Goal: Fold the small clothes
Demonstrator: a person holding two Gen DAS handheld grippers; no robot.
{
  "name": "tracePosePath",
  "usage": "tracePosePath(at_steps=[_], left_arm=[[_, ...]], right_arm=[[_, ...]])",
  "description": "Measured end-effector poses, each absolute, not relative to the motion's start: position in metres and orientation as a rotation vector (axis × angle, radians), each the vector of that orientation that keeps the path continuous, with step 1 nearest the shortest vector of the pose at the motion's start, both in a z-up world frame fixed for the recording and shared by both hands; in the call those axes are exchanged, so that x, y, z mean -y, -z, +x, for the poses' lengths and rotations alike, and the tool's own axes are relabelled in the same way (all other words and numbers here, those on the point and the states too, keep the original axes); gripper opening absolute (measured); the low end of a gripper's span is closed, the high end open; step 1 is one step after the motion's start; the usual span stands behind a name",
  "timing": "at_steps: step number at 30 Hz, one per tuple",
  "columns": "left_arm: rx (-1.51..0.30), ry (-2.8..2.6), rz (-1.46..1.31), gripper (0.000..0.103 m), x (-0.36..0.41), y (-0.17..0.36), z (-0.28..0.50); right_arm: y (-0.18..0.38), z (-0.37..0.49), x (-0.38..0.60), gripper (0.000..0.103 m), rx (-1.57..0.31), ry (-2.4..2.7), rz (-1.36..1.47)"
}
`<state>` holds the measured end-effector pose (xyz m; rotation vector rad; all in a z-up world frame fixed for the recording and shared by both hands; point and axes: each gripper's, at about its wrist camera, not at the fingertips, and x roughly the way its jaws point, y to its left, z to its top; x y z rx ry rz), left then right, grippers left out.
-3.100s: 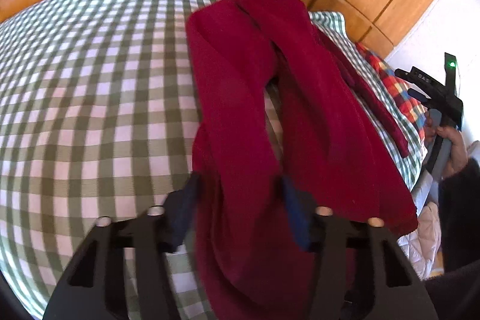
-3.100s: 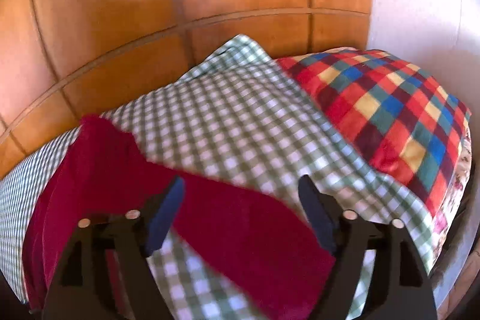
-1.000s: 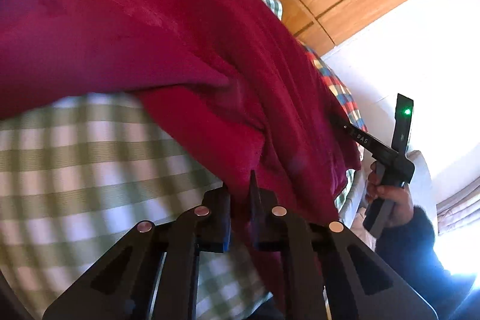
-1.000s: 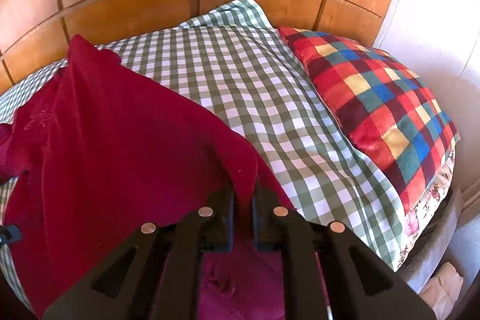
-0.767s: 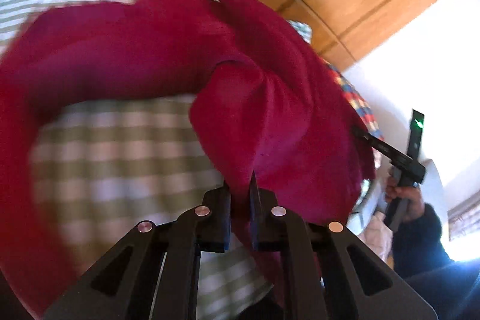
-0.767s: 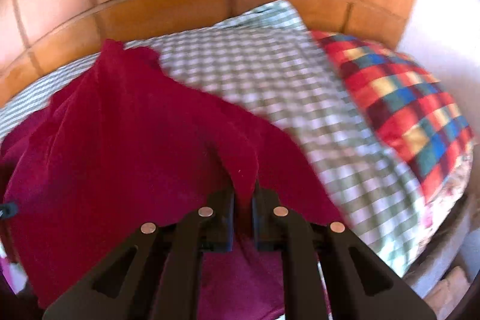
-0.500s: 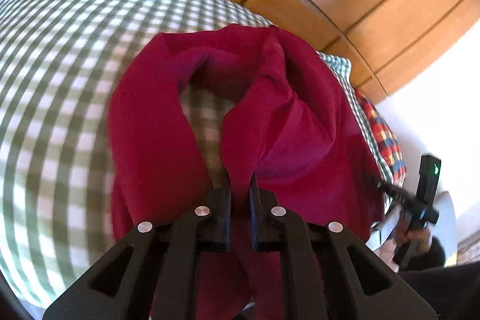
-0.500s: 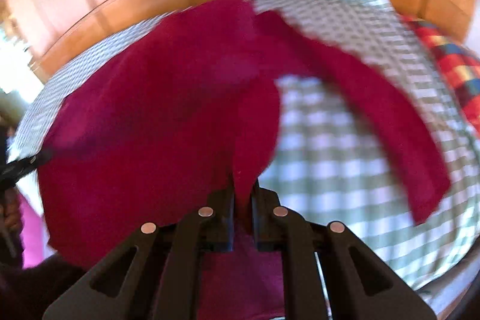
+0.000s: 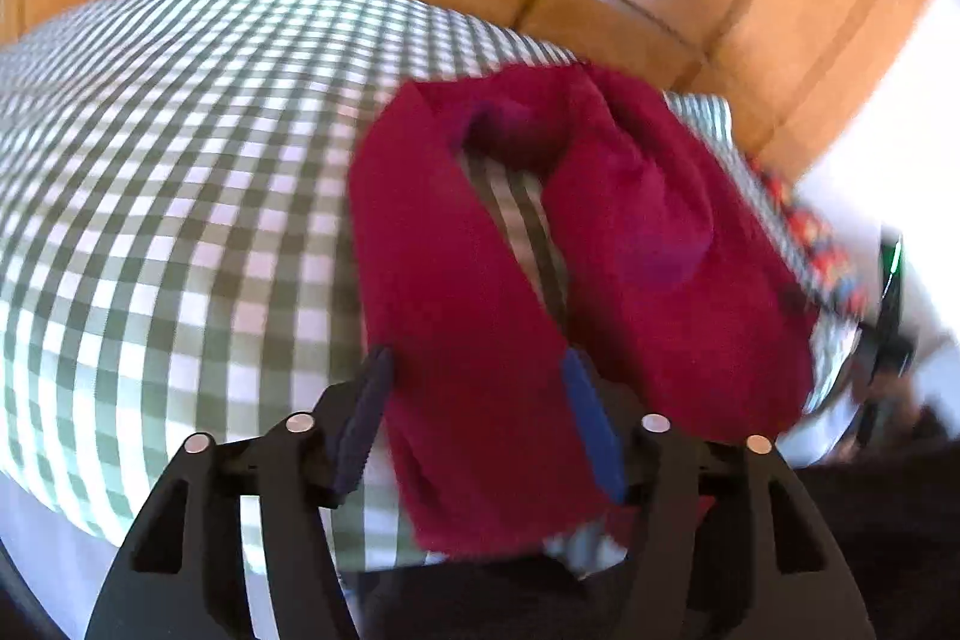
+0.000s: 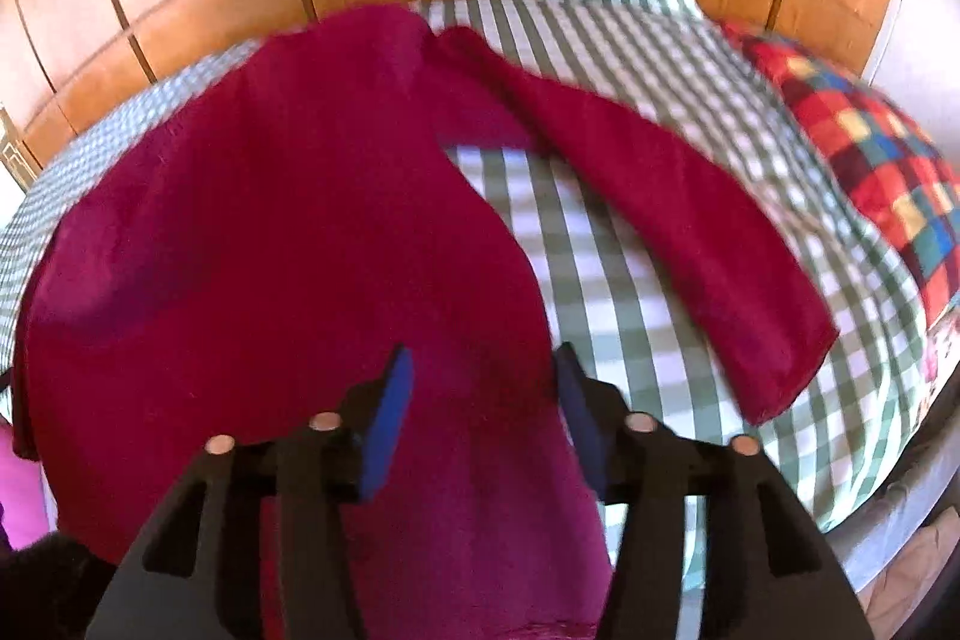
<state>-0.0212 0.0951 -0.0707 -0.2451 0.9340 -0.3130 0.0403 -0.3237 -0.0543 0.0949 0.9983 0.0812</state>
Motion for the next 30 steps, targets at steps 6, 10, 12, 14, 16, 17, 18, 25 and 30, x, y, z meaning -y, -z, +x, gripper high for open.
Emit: tracePosePath(at_steps=[6, 10, 12, 14, 16, 17, 18, 25, 30], left_arm=[[-0.981, 0.231, 0.029, 0.051, -0.06, 0.101, -0.025], [-0.97, 0.263, -0.166, 0.012, -0.094, 0.094, -0.014], [-0.903, 0.236, -0.312, 0.012, -0.134, 0.076, -0.005], [-0.831, 0.182, -0.406, 0.011, -0.172, 0.059, 0.003], [-0.762, 0.134, -0.469, 0.011, -0.208, 0.041, 0.014], [-0.728, 0.103, -0.495, 0.011, -0.228, 0.032, 0.021], [-0.706, 0.072, -0.515, 0.011, -0.245, 0.026, 0.029], [-0.727, -0.177, -0.579, 0.011, -0.317, 0.027, 0.103], [-0.761, -0.42, -0.668, 0.02, -0.365, 0.042, 0.13]], right_arm=[[0.028, 0.038, 0.278, 0.063, -0.897, -0.18, 0.001], [0.024, 0.036, 0.243, 0.063, -0.89, -0.297, -0.047], [0.028, 0.035, 0.225, 0.063, -0.899, -0.347, -0.072], [0.035, 0.03, 0.21, 0.063, -0.922, -0.378, -0.084], [0.042, 0.028, 0.195, 0.063, -0.944, -0.409, -0.096], [0.045, 0.026, 0.189, 0.063, -0.954, -0.419, -0.102], [0.049, 0.025, 0.183, 0.063, -0.966, -0.43, -0.109], [0.06, 0.035, 0.181, 0.063, -1.01, -0.443, -0.123], [0.051, 0.047, 0.201, 0.063, -1.002, -0.43, -0.094]])
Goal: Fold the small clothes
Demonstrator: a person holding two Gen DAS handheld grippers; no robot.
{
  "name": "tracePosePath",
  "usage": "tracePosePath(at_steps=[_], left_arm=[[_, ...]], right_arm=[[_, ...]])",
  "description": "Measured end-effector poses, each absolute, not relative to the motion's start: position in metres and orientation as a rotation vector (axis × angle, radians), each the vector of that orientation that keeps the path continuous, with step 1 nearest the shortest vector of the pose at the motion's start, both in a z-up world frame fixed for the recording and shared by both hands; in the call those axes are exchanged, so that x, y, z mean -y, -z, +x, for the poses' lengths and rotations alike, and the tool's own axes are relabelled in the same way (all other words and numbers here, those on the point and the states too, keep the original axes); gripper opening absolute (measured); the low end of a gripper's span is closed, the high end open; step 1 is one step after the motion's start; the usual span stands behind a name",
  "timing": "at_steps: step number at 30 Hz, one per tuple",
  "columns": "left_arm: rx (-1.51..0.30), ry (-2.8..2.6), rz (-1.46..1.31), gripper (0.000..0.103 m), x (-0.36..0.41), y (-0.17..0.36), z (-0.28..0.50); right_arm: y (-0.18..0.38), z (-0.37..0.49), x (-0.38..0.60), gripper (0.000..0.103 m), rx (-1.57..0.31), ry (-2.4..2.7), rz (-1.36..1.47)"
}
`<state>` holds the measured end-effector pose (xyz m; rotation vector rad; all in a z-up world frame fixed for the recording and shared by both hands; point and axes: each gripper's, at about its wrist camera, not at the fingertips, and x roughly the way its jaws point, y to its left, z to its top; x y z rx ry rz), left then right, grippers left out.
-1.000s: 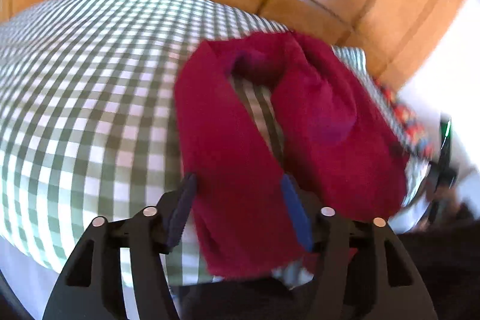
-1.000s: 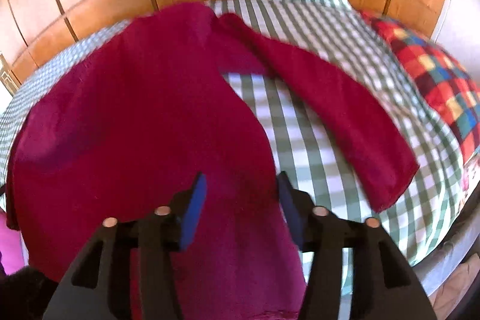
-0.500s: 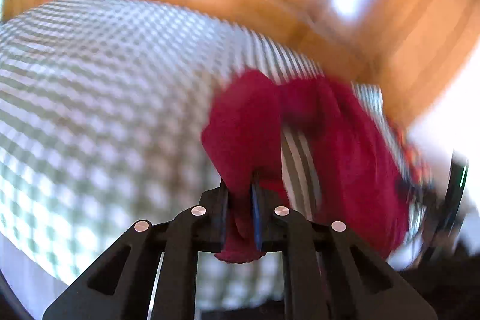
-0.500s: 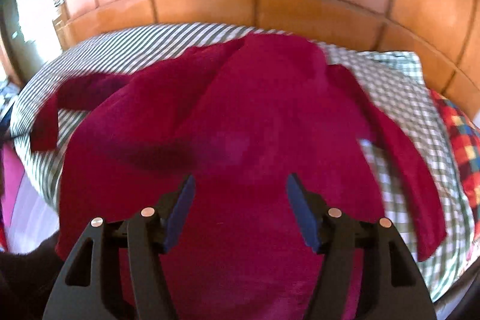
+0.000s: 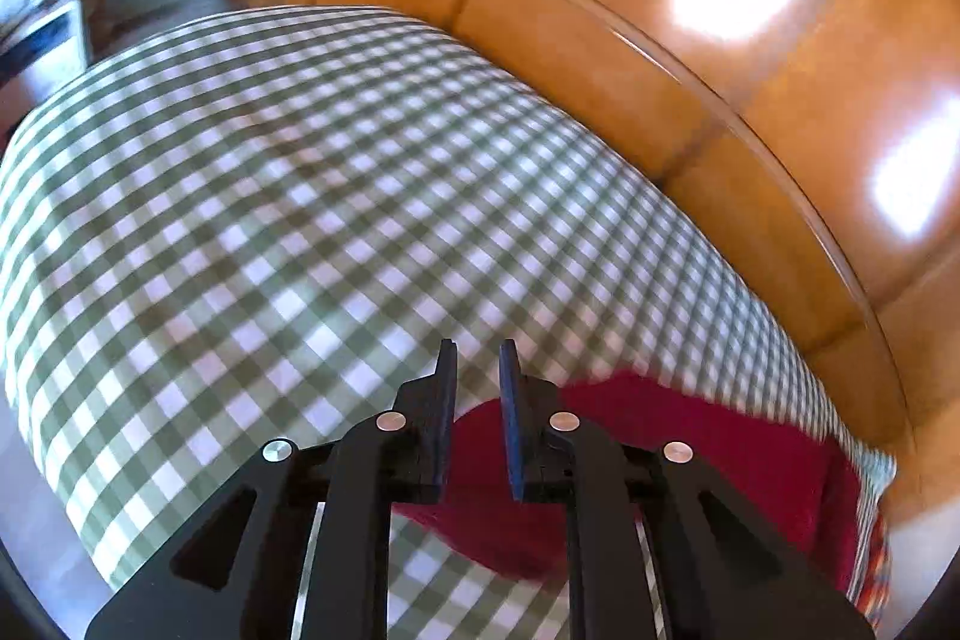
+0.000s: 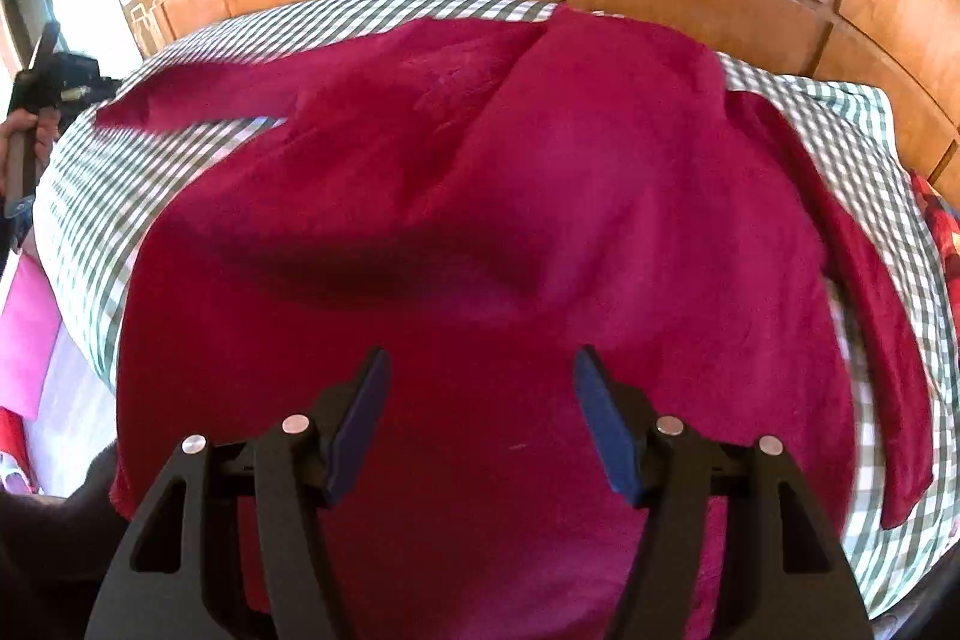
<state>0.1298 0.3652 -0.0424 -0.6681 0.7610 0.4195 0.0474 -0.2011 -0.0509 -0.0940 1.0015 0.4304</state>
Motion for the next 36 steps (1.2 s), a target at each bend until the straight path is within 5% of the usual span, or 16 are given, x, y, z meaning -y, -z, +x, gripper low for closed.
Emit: tracePosePath(at_steps=[3, 7, 16, 25, 28, 29, 32, 36], left_arm=[[-0.666, -0.381, -0.659, 0.051, -0.351, 0.025, 0.13], [-0.686, -0.168, -0.478, 0.061, -0.29, 0.017, 0.17], [-0.86, 0.178, -0.166, 0.063, -0.139, 0.066, 0.278], [-0.975, 0.391, -0.09, 0.07, -0.071, 0.095, 0.346], [-1.029, 0.414, -0.027, 0.07, -0.054, 0.112, 0.352], [-1.017, 0.417, 0.009, 0.068, -0.049, 0.115, 0.35], [-0.98, 0.476, -0.023, 0.015, -0.048, 0.113, 0.341], [-0.89, 0.438, -0.047, 0.008, -0.056, 0.095, 0.326]], right_arm=[[0.042, 0.069, 0.227, 0.063, -0.981, -0.392, -0.052], [0.029, 0.119, 0.264, 0.063, -0.951, -0.311, 0.031], [0.007, 0.258, 0.291, 0.072, -0.914, -0.294, 0.113], [0.052, 0.372, 0.259, 0.082, -1.057, -0.399, 0.024], [0.076, 0.388, 0.252, 0.077, -1.146, -0.417, -0.015], [0.082, 0.386, 0.25, 0.06, -1.172, -0.433, -0.03], [0.082, 0.37, 0.251, 0.023, -1.161, -0.46, -0.085], [0.055, 0.35, 0.262, 0.017, -1.052, -0.422, -0.128]])
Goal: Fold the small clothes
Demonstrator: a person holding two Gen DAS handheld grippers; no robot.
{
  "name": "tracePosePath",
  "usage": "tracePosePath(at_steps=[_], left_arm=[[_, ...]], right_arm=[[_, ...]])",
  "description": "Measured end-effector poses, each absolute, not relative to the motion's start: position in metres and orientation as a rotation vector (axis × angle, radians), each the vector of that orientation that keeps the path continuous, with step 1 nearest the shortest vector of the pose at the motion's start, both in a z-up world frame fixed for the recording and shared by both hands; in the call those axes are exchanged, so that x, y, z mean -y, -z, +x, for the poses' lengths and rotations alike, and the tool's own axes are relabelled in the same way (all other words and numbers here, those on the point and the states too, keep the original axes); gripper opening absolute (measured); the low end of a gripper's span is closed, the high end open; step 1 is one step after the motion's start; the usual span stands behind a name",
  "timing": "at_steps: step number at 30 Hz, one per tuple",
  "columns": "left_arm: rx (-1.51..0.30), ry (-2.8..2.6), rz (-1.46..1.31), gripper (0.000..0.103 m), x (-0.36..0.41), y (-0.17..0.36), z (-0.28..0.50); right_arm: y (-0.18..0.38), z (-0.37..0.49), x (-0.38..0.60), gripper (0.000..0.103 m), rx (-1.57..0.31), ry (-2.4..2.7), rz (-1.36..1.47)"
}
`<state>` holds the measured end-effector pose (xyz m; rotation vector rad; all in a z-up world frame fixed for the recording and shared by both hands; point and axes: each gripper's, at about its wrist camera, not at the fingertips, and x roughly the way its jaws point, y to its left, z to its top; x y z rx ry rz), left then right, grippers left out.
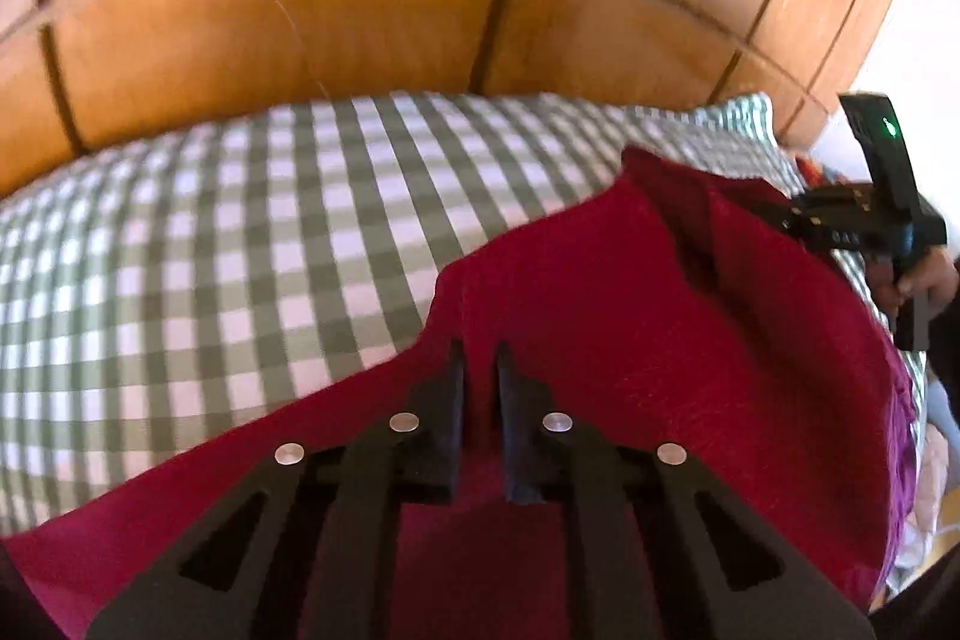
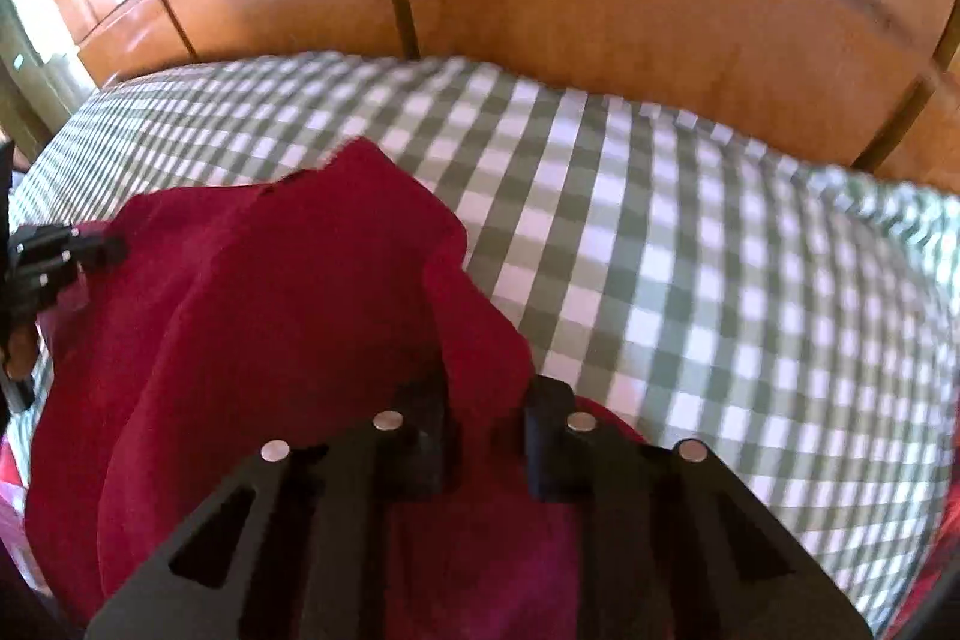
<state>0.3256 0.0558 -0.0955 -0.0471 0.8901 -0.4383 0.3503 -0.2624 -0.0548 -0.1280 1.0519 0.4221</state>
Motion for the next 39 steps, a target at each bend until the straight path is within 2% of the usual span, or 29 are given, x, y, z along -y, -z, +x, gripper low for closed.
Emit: tracePosePath(at_steps=[7, 12, 14, 15, 17, 19, 26, 32, 39], left_arm=[[-0.746, 0.255, -0.085, 0.008, -0.08, 0.054, 0.337], [-0.843, 0.113, -0.043, 0.008, -0.07, 0.079, 0.382], [-0.912, 0.085, -0.03, 0.012, -0.068, 0.092, 0.389], [-0.92, 0.072, -0.031, 0.019, -0.064, 0.095, 0.389], [-0.907, 0.079, -0.072, 0.028, -0.068, 0.093, 0.38], [-0.866, 0.082, -0.162, 0.05, -0.083, 0.084, 0.361], [-0.851, 0.155, -0.389, 0.053, -0.128, 0.069, 0.273], [-0.892, 0.193, -0.382, 0.053, -0.14, 0.081, 0.168], [-0.921, 0.16, -0.487, 0.053, -0.157, 0.1, 0.085]], right_arm=[[0.025, 0.37, 0.299, 0.016, -0.906, -0.191, -0.1], [0.059, 0.395, 0.291, 0.018, -0.95, -0.08, -0.098], [0.076, 0.397, 0.283, 0.03, -0.975, -0.058, -0.118], [0.079, 0.394, 0.281, 0.034, -0.975, -0.052, -0.123], [0.075, 0.385, 0.282, 0.07, -0.946, -0.035, -0.129], [0.063, 0.367, 0.283, 0.078, -0.898, -0.036, -0.126], [0.03, 0.268, 0.241, 0.08, -0.883, -0.291, -0.07], [0.028, 0.154, 0.162, 0.079, -0.963, -0.62, -0.041], [0.016, 0.045, 0.076, 0.079, -1.031, -0.96, -0.039]])
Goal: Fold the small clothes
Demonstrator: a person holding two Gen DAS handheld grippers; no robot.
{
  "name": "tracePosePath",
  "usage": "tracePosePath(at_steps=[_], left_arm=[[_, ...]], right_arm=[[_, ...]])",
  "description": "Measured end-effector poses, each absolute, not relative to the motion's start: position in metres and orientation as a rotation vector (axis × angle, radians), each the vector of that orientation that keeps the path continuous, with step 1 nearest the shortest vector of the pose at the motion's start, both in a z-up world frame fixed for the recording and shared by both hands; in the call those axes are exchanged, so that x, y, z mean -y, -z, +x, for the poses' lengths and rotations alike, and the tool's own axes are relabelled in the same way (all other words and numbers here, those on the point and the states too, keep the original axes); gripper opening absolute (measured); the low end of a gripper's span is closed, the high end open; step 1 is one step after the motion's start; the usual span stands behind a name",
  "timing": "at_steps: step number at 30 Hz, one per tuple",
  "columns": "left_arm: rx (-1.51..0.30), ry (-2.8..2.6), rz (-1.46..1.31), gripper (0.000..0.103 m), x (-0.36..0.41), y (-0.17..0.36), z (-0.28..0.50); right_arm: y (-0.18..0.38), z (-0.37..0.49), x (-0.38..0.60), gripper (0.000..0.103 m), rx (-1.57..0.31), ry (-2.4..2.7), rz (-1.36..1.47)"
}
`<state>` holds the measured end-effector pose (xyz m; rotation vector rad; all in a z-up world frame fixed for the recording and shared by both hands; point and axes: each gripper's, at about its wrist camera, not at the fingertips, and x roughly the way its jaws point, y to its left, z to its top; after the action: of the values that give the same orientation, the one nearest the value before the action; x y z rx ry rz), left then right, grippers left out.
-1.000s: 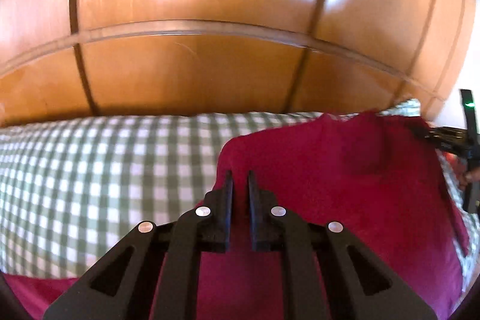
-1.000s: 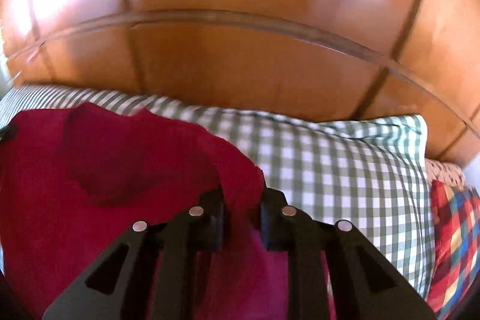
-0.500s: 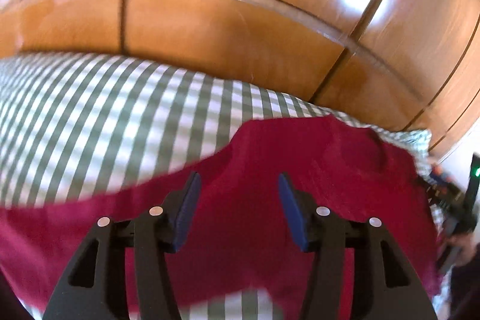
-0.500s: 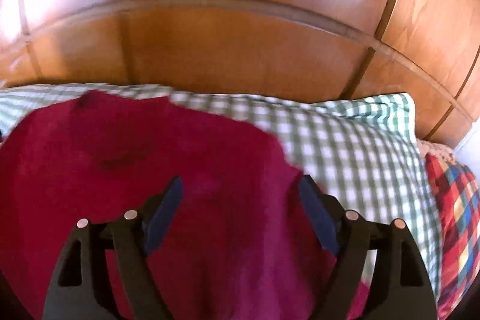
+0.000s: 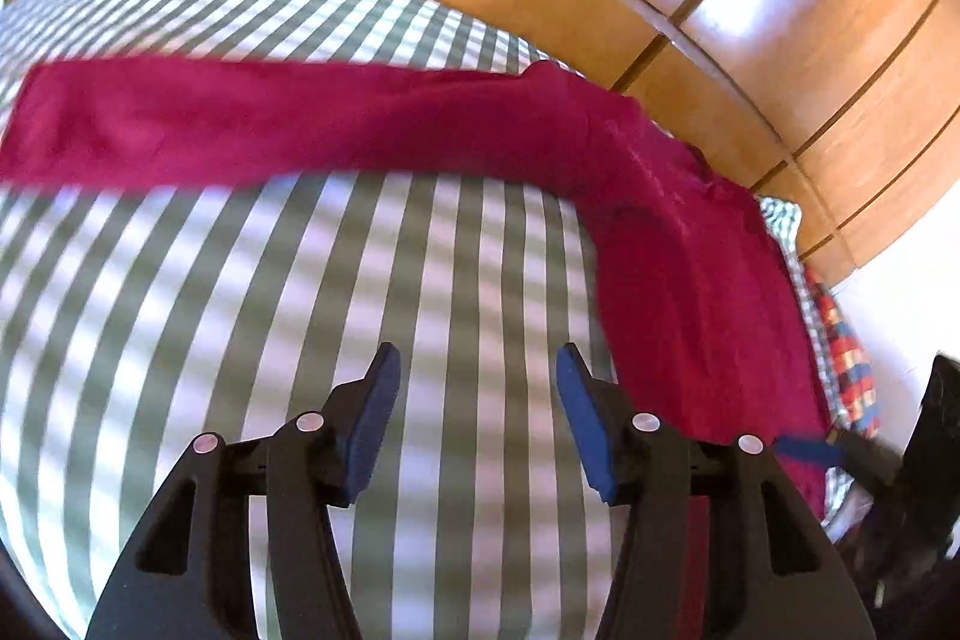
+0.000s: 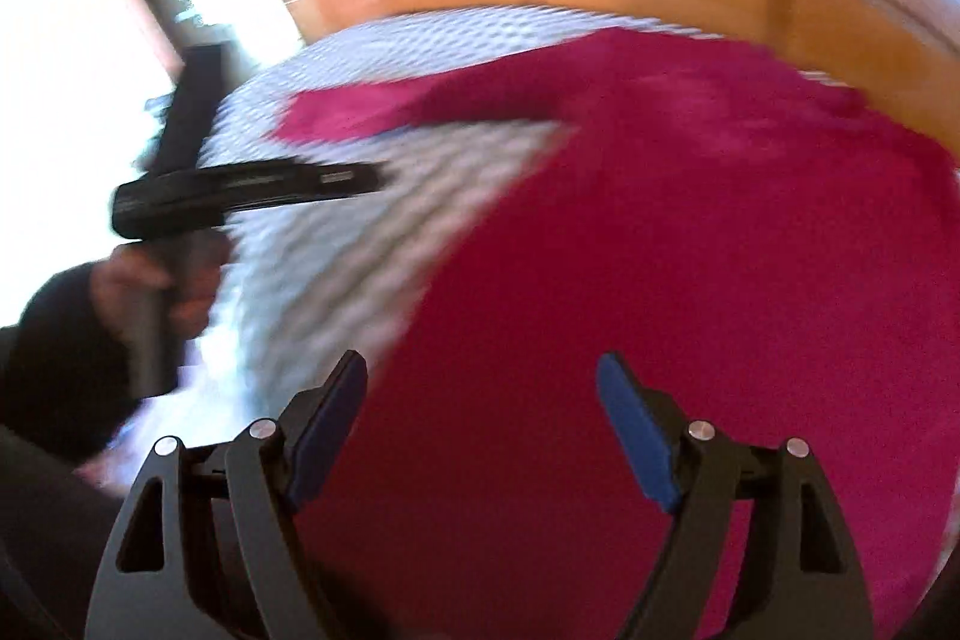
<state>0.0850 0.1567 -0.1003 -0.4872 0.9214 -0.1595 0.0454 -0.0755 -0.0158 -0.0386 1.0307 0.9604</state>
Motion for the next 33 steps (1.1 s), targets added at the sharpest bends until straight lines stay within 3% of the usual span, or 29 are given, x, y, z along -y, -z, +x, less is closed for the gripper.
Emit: tracePosePath(at_steps=[4, 6, 7, 10, 14, 17, 25, 29, 30, 31, 33], left_arm=[[-0.903, 0.175, -0.509, 0.053, -0.158, 0.096, 0.057], [-0.898, 0.183, -0.505, 0.053, -0.157, 0.093, 0.049], [-0.899, 0.196, -0.503, 0.053, -0.156, 0.092, 0.044], [-0.89, 0.238, -0.526, 0.053, -0.156, 0.09, 0.034], [-0.88, 0.351, -0.609, 0.053, -0.152, 0.09, 0.025], [-0.863, 0.465, -0.73, 0.064, -0.144, 0.094, 0.021], [-0.882, 0.701, -0.961, 0.08, -0.087, 0.108, 0.051], [-0.899, 0.74, -1.042, 0.08, -0.063, 0.118, 0.074], [-0.903, 0.755, -1.056, 0.075, -0.058, 0.119, 0.078], [-0.908, 0.766, -1.044, 0.054, -0.05, 0.117, 0.082], [-0.926, 0.721, -0.96, 0.025, -0.043, 0.112, 0.088]], right_arm=[[0.033, 0.013, 0.04, 0.077, -1.037, -0.959, -0.207], [0.053, 0.01, 0.029, 0.049, -1.056, -0.851, -0.344], [0.062, 0.011, 0.034, 0.03, -1.063, -0.824, -0.353], [0.057, 0.026, 0.06, 0.011, -1.099, -0.854, -0.163], [0.053, 0.068, 0.122, 0.009, -1.165, -0.966, 0.391], [0.059, 0.086, 0.172, 0.009, -1.141, -1.011, 0.742], [0.08, 0.091, 0.197, 0.009, -1.153, -0.993, 0.881], [0.075, 0.089, 0.191, 0.009, -1.149, -1.004, 0.864], [0.073, 0.085, 0.189, 0.009, -1.15, -1.006, 0.846], [0.071, 0.083, 0.186, 0.01, -1.152, -1.013, 0.813], [0.069, 0.079, 0.181, 0.022, -1.17, -1.026, 0.771]])
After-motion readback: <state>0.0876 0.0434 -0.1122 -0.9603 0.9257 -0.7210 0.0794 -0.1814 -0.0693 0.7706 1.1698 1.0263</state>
